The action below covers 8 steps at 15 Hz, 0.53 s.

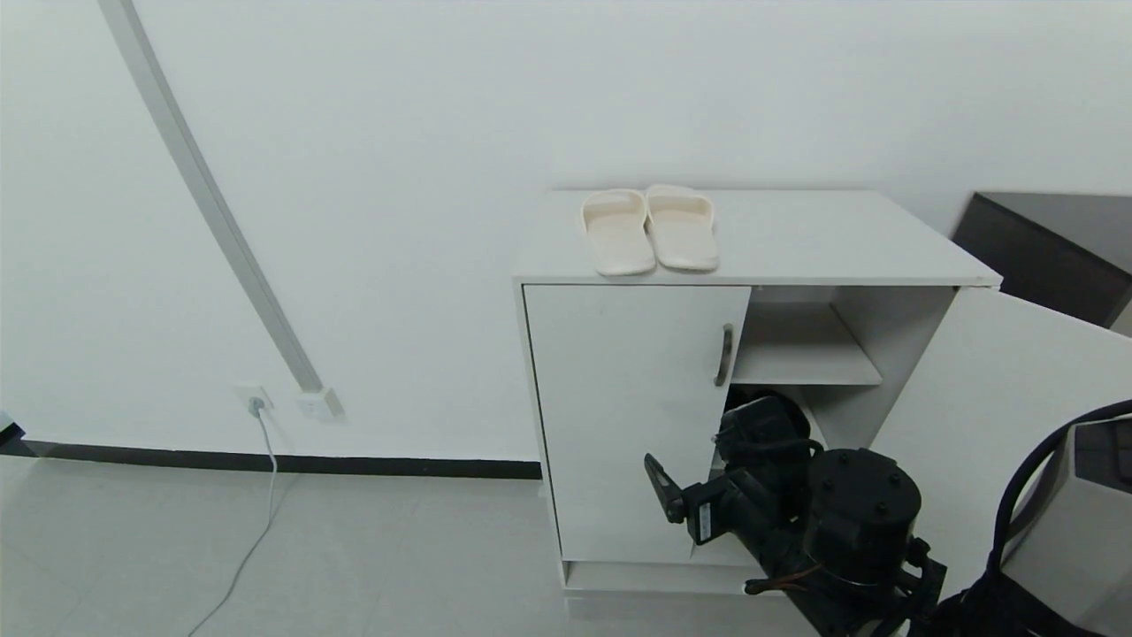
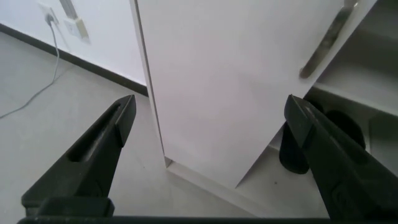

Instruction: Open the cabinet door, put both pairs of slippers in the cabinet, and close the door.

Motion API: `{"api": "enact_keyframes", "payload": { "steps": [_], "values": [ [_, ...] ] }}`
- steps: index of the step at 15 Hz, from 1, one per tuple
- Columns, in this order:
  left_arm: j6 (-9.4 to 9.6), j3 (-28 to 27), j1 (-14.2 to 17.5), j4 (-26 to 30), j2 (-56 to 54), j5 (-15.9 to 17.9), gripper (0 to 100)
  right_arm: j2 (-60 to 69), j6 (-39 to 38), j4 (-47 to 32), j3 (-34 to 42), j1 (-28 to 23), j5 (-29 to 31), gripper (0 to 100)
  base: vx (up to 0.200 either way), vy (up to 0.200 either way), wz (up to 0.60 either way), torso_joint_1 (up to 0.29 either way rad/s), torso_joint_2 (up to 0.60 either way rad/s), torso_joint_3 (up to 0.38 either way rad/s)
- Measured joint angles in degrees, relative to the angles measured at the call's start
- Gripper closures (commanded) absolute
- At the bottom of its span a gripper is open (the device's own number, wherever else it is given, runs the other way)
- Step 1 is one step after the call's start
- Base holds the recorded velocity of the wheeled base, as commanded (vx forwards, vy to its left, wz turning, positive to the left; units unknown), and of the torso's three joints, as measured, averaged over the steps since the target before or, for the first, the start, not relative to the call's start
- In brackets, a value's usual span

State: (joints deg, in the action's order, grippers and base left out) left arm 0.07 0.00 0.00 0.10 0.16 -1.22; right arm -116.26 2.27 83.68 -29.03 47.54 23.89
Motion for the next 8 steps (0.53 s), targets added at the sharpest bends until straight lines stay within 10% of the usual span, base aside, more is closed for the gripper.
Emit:
{"api": "enact_keyframes", "payload": {
  "steps": [8],
  "values": [
    [0.04, 0.0, 0.0, 0.0, 0.0, 0.0, 100, -1.3, 5.9, 6.0, 2.4, -1.8, -2.4, 0, 0.000, 0.000, 0.00, 0.093, -0.22, -0.127]
  ]
}}
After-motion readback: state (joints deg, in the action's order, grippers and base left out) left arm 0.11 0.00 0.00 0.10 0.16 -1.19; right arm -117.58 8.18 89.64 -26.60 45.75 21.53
